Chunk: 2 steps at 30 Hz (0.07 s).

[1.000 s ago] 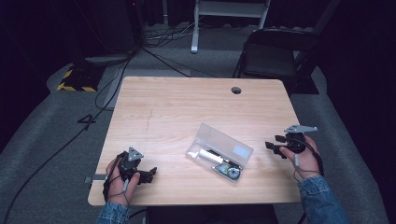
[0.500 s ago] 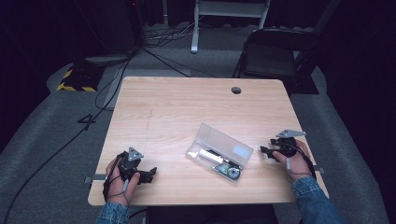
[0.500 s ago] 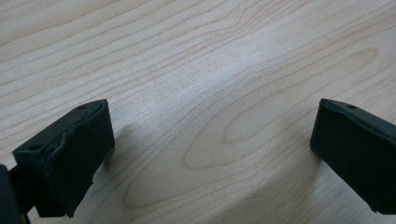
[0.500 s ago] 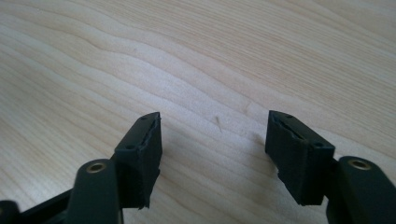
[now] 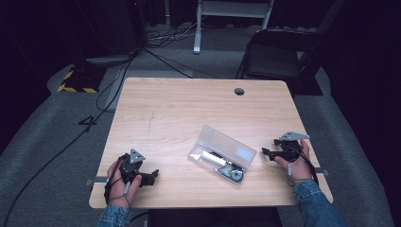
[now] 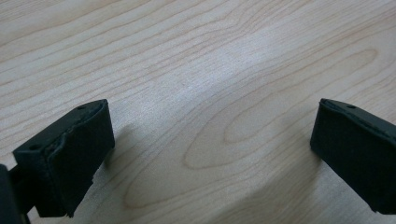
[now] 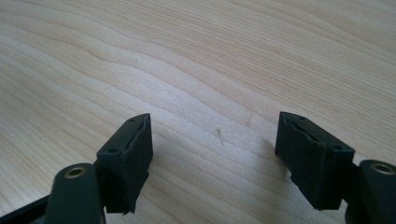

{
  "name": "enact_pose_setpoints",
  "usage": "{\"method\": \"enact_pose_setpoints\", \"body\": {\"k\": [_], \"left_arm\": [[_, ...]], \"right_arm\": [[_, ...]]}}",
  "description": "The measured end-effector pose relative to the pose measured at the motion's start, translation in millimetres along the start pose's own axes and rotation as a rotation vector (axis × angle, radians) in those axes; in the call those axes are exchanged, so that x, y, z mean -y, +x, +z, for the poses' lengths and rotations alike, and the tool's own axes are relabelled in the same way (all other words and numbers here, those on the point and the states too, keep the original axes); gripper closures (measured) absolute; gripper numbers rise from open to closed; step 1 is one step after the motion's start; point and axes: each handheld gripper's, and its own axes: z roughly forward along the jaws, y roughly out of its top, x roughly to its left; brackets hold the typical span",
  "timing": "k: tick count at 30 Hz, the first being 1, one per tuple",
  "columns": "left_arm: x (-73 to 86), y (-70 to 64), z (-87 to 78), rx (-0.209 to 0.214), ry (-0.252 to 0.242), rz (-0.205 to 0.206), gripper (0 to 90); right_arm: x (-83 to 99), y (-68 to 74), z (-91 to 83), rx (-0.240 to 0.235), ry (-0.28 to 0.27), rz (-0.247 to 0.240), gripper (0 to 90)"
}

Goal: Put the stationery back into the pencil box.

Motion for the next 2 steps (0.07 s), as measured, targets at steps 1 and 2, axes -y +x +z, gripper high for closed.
{"method": "enact_pose_setpoints", "body": {"k": [1, 2], "left_arm": [[0.0, 0.0, 0.0, 0.000, 0.000, 0.000, 0.1], [0.0, 0.1, 0.0, 0.000, 0.000, 0.001, 0.1]], "right_arm": [[-0.2, -0.2, 0.3, -0.001, 0.003, -0.001, 25.4], [-0.4, -0.6, 0.6, -0.001, 0.004, -0.002, 24.6]]}}
